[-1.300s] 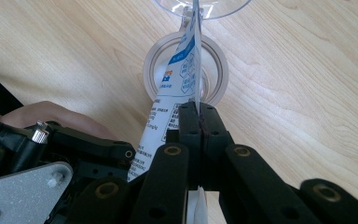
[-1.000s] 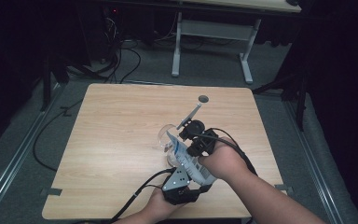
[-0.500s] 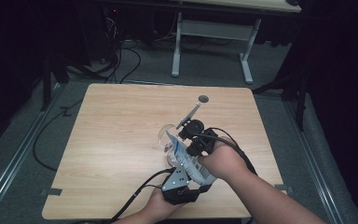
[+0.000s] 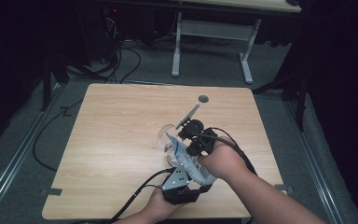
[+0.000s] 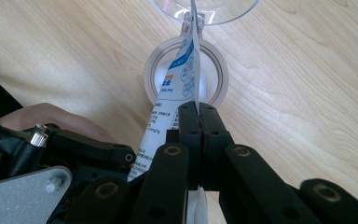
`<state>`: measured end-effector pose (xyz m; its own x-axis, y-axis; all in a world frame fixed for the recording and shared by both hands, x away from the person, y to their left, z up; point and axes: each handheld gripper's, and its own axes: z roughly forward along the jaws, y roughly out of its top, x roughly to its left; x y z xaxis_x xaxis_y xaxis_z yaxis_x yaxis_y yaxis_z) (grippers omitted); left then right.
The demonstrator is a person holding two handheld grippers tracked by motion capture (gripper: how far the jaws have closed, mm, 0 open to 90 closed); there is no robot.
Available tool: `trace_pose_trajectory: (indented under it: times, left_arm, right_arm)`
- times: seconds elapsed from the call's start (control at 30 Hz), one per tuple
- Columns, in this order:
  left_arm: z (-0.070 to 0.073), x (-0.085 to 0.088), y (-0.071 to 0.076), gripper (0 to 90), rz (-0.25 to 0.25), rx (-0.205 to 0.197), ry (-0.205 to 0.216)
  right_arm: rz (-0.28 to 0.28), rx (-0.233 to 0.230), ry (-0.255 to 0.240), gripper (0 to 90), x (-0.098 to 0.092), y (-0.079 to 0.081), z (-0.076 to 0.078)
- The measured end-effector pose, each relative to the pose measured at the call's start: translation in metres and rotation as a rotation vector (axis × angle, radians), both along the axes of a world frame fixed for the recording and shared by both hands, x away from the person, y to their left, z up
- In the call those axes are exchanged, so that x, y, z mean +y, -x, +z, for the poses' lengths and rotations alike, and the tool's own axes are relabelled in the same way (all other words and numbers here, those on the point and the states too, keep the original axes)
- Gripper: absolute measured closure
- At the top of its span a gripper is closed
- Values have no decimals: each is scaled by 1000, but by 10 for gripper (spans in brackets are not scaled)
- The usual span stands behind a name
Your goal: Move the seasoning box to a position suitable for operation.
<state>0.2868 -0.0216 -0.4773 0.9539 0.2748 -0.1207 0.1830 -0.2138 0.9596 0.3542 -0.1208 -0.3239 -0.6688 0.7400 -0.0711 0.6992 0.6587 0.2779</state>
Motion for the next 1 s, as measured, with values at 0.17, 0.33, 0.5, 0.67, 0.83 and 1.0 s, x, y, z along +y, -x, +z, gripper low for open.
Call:
trace_pose_trajectory:
  times: [0.17,0.33,0.5,0.67,0.83,1.0]
  left_arm:
    - [0,0,0,607,1,2,2]
    - [0,-1,0,607,2,6,6]
    - [0,-1,0,607,2,5,9]
    - [0,-1,0,607,1,4,8]
    - [0,-1,0,607,0,0,6]
    - [1,-1,0,607,-3,-5,5]
  right_arm:
    - [-1,1,1,900,1,0,0]
    - [-7,3,4,899,2,1,0]
    - [3,0,8,900,3,0,-1]
    - [-1,1,8,900,2,0,0]
    - [3,-4,8,900,2,1,0]
    - [6,-6,4,900,1,1,0]
